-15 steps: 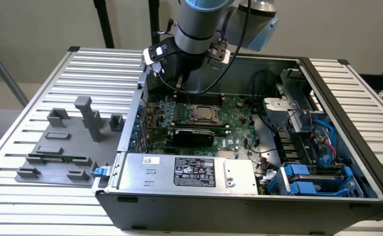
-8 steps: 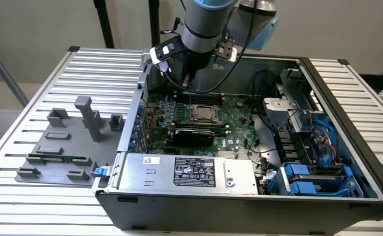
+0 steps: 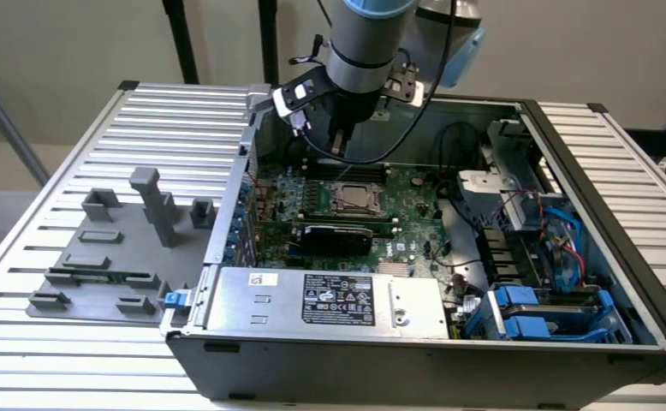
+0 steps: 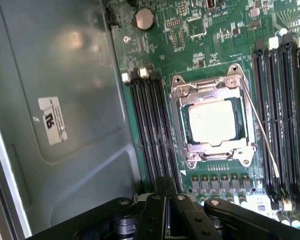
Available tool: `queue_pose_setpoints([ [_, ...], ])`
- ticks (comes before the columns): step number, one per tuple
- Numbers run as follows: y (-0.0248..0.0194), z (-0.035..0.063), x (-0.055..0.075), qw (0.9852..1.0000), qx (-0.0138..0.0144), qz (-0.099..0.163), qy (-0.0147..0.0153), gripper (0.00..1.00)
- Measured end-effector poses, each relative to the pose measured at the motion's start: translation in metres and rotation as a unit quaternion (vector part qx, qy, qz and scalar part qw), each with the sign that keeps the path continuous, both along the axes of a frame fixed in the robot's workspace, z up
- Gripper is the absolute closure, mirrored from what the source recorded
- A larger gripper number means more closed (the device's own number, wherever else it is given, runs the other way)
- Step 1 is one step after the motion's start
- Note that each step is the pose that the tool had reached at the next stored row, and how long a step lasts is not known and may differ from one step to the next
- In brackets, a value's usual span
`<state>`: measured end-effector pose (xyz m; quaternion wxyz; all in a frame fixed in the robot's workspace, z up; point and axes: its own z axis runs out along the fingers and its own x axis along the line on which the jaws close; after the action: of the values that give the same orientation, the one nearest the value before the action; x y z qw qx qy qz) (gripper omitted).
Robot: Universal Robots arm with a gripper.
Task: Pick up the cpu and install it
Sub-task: 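Install the first cpu locking lever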
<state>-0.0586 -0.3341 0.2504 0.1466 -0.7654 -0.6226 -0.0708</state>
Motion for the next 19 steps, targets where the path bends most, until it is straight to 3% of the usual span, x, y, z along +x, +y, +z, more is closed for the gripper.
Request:
queue_pose_setpoints([
  [6,0.0001,-0.0032,0.0,1.0,-0.0009,-0.005,0.0,0.89],
  [14,0.0002,-0.0146,-0.001,0.9994,-0.0067,-0.033,0.0,0.89],
  [16,0.0006,-0.0172,-0.001,0.9993,-0.0094,-0.037,-0.0001,0.89],
  [19,0.0031,-0.0205,-0.001,0.9991,-0.0159,-0.038,-0.0003,0.89],
])
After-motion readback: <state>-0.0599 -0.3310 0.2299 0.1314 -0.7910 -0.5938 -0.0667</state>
